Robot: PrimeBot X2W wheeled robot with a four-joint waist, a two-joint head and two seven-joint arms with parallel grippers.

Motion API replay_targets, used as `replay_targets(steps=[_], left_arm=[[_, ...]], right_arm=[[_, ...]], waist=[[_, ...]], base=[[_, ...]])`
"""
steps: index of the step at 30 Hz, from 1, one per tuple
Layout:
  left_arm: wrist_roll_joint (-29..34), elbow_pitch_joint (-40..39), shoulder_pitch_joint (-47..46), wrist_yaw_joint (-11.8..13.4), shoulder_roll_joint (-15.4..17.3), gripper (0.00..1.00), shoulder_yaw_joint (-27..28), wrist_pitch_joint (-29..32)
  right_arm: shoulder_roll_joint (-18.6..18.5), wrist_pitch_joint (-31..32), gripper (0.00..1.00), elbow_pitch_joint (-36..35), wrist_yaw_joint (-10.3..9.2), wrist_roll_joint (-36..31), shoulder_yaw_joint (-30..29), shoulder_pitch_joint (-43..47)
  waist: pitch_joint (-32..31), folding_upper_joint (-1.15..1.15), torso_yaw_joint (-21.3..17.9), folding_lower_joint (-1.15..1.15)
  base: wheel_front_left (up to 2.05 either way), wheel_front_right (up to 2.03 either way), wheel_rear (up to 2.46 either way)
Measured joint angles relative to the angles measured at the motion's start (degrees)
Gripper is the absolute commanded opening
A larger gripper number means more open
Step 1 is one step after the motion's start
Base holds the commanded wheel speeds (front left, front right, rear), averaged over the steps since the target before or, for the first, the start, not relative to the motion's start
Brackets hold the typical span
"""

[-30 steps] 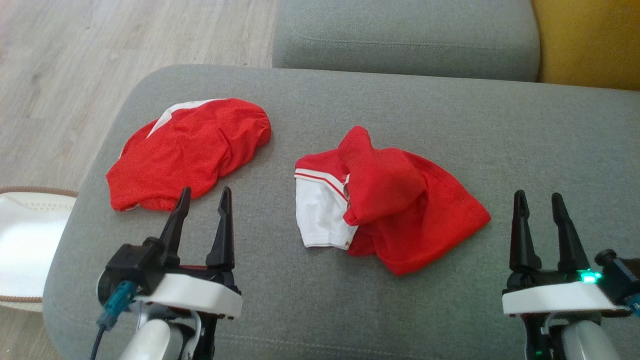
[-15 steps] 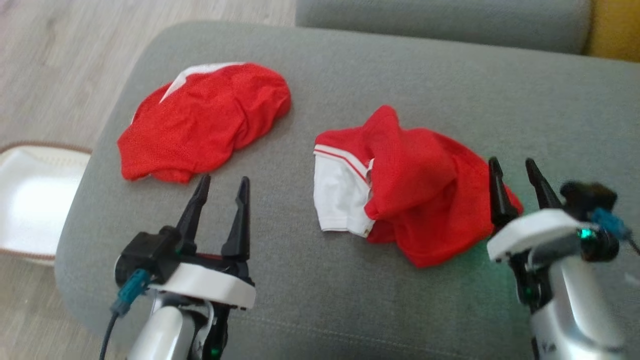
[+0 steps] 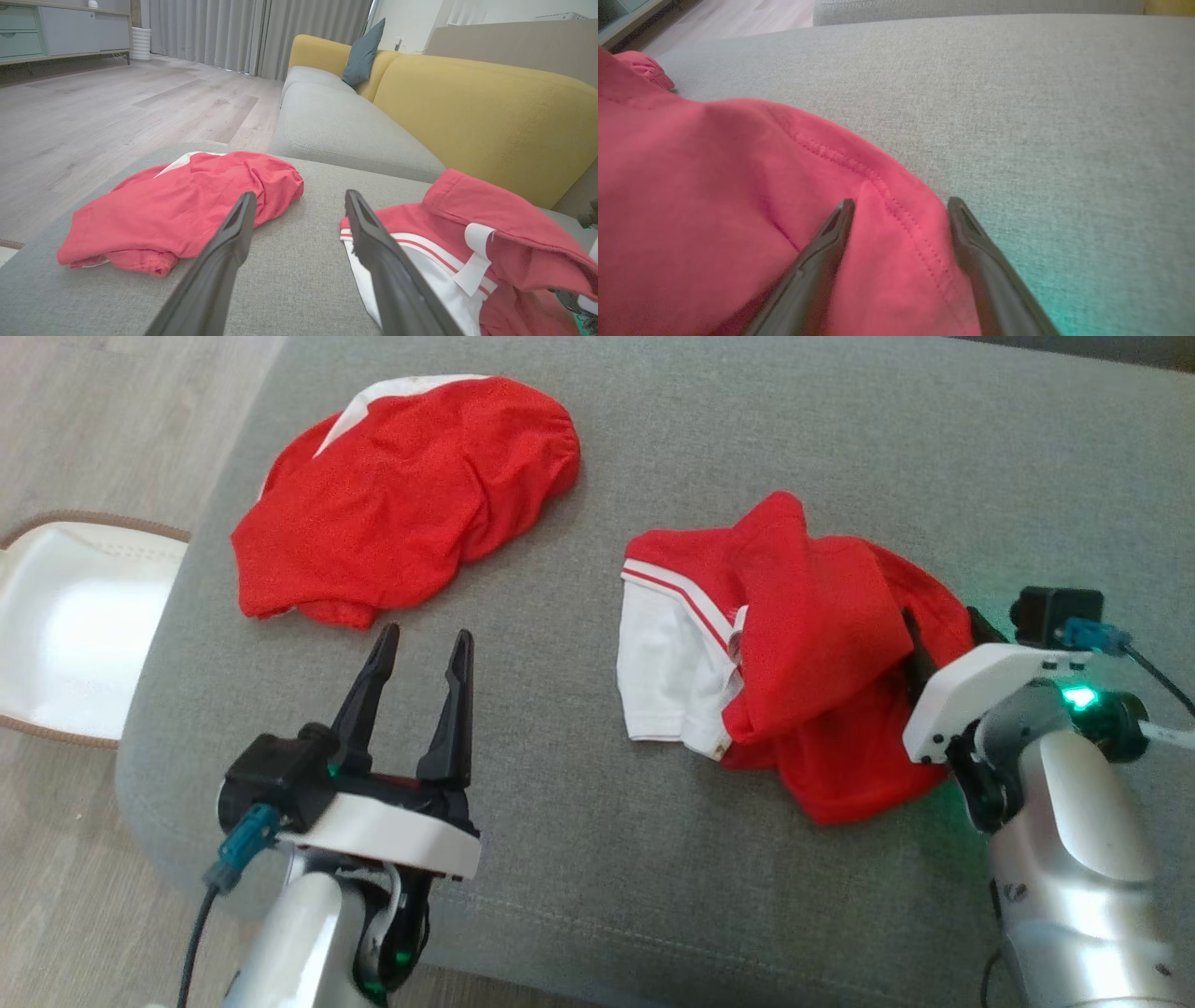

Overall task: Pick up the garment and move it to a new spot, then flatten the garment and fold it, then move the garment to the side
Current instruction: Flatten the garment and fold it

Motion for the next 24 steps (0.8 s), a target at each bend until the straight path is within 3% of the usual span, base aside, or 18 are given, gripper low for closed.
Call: replay_targets(steps=[1, 2, 3, 9, 13, 17, 18, 19, 24], left_arm=[[0.01, 0.01, -0.20, -0.01, -0.09, 1.00, 0.10, 0.00], [0.01, 0.00, -0.40, -0.03, -0.16, 1.00, 0.23, 0.00], [0.01, 0.00, -0.53, -0.22, -0.22, 1.00, 0.44, 0.00], [0.48, 0.01, -0.66, -0.51, -0.37, 1.00, 1.38, 0.00], [0.49, -0.46, -0.82, -0.45, -0.41, 1.00, 1.48, 0.00], [0.49, -0.79, -1.54, -0.45, -0.42, 1.00, 1.51, 0.00], [0.49, -1.02, -1.84, -0.45, -0.43, 1.00, 1.49, 0.00], [0.49, -1.02, -1.84, -0.45, -0.43, 1.00, 1.49, 0.00], [0.49, -1.38, -1.84, -0.45, -0.44, 1.00, 1.46, 0.00]], right_arm=[[-0.01, 0.44, 1.00, 0.54, 0.00, 0.05, 0.34, -0.42], [-0.05, 0.77, 0.74, 0.87, 0.00, 0.30, 0.71, -0.78], [-0.07, 0.77, 0.00, 0.92, 0.00, 0.34, 1.22, -1.07], [-0.54, -0.54, 0.00, -1.30, 0.01, 0.04, 2.10, -3.66], [-2.93, -1.62, 0.00, -4.46, 0.01, 0.02, -0.75, -5.06], [-6.22, -1.92, 0.00, -6.62, 0.01, -3.47, -5.83, -6.07], [-8.72, -1.92, 0.00, -7.93, 0.01, -8.31, -10.87, -6.59], [-8.72, -1.92, 0.00, -7.93, 0.01, -8.31, -10.87, -6.59], [-8.22, 0.44, 0.00, -11.71, 0.01, -17.25, -24.04, -6.89]], waist=[[0.21, 0.00, -0.12, 0.00], [0.41, 0.00, -0.31, 0.00], [0.61, 0.00, -0.55, 0.00], [1.25, 0.00, -3.03, 0.00], [1.32, 0.00, -4.97, 0.00], [1.35, 0.00, -6.29, 0.00], [1.33, 0.00, -6.92, 0.00], [1.33, 0.00, -6.92, 0.00], [1.29, 0.00, -7.82, 0.00]], base=[[0.00, 0.00, 0.00], [0.00, 0.00, 0.00], [0.00, 0.00, 0.00], [0.00, 0.00, 0.00], [0.00, 0.00, 0.00], [0.00, 0.00, 0.00], [0.00, 0.00, 0.00], [0.00, 0.00, 0.00], [0.00, 0.00, 0.00]])
